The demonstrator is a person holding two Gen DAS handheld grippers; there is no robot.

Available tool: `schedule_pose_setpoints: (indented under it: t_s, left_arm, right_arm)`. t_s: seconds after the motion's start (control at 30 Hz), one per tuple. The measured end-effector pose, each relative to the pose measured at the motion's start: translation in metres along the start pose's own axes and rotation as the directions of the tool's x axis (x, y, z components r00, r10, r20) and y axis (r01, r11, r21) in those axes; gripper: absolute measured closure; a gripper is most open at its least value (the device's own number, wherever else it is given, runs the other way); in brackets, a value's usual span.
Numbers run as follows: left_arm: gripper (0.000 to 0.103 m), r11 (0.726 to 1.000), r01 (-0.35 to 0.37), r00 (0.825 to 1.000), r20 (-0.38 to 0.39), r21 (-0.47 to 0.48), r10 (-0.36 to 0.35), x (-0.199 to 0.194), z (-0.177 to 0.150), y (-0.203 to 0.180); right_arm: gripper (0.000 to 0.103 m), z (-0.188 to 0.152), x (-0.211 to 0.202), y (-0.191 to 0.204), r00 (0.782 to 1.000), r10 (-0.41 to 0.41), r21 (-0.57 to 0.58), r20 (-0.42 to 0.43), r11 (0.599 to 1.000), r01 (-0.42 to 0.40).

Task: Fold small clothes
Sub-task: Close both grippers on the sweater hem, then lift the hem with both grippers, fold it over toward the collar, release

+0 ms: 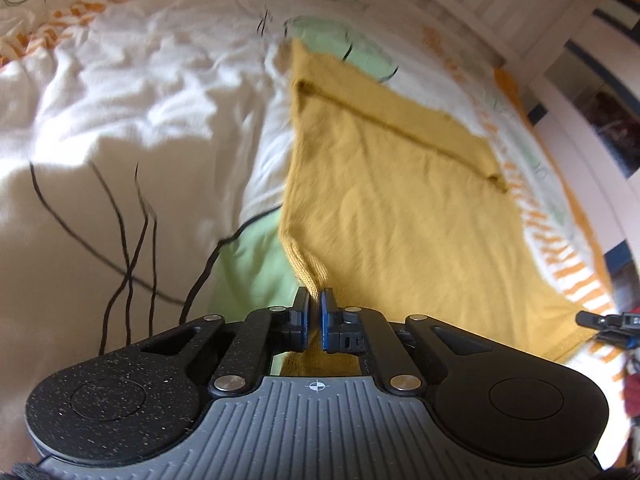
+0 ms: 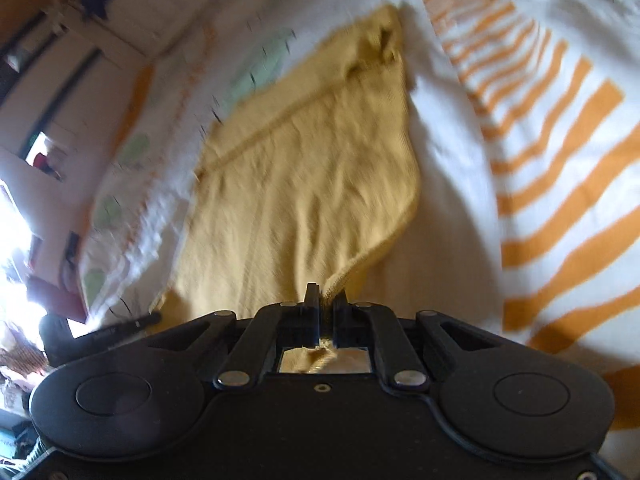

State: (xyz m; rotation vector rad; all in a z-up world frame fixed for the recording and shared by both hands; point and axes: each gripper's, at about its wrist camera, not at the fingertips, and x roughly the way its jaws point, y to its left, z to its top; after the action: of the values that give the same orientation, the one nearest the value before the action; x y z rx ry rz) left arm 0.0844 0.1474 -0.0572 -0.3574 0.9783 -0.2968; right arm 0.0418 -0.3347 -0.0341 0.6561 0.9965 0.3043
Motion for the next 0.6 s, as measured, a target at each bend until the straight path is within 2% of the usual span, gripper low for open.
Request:
schedule_pose_setpoints:
  t_s: [0.3,0.6]
  left_arm:
    - [0.098,0.998,0.05,0.989,0.144,-0.034,-0.044,-0.02,0.044,-0.012]
    - [0.098,0.993,0.084,0.966,0.253,-0.085,-0.06,-0.006,0.107,-0.014]
  right_arm:
    - [0.09,0.031,-0.013,0.008,0.98,0.069,-0.009,0.188,0.998,-0.069]
    - [0.09,0.087,-0.003,0.005,0.946,0.086,-0.004,0.314,0.996,-0.089]
